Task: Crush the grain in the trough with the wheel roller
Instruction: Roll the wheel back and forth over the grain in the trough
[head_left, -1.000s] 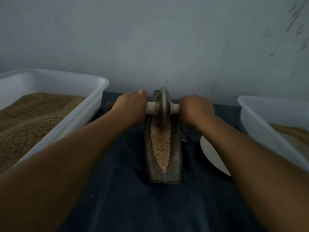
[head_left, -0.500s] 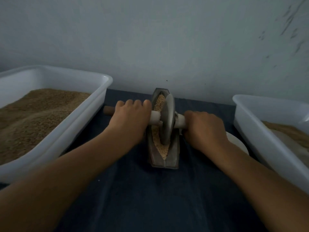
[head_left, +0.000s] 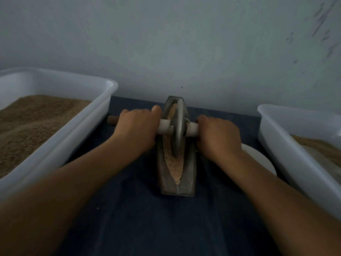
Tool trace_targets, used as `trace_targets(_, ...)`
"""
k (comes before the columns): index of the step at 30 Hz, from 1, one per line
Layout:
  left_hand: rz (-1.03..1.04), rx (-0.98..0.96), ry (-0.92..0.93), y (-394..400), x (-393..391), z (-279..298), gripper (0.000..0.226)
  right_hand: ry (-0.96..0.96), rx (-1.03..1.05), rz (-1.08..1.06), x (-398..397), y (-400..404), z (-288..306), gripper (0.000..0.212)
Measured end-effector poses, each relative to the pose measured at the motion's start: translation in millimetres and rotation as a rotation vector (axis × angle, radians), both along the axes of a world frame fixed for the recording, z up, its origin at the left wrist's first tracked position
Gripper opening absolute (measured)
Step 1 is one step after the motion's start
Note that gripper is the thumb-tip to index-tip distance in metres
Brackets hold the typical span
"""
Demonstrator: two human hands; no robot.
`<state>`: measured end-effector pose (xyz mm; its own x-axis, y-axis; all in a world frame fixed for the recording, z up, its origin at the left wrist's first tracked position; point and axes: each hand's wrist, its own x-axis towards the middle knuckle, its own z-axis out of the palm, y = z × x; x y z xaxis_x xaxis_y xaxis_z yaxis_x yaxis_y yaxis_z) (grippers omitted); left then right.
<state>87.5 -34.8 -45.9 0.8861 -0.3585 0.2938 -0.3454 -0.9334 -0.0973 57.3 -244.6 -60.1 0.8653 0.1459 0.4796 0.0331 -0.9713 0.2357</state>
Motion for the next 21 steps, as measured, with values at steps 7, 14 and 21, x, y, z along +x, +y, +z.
trace_targets(7,0.018,-0.011,0.024,-14.0,36.3,10.2,0.034,0.212,0.123,-0.109,46.1,-4.4,12.5,0.015)
trace_targets(14,0.012,0.043,0.051,-17.2,55.8,15.3,0.038,0.351,0.118,-0.137,64.4,-5.6,24.8,0.016)
trace_targets(21,-0.018,0.146,0.282,-7.5,39.7,24.7,0.055,0.185,0.069,-0.088,43.6,-0.3,18.3,0.025)
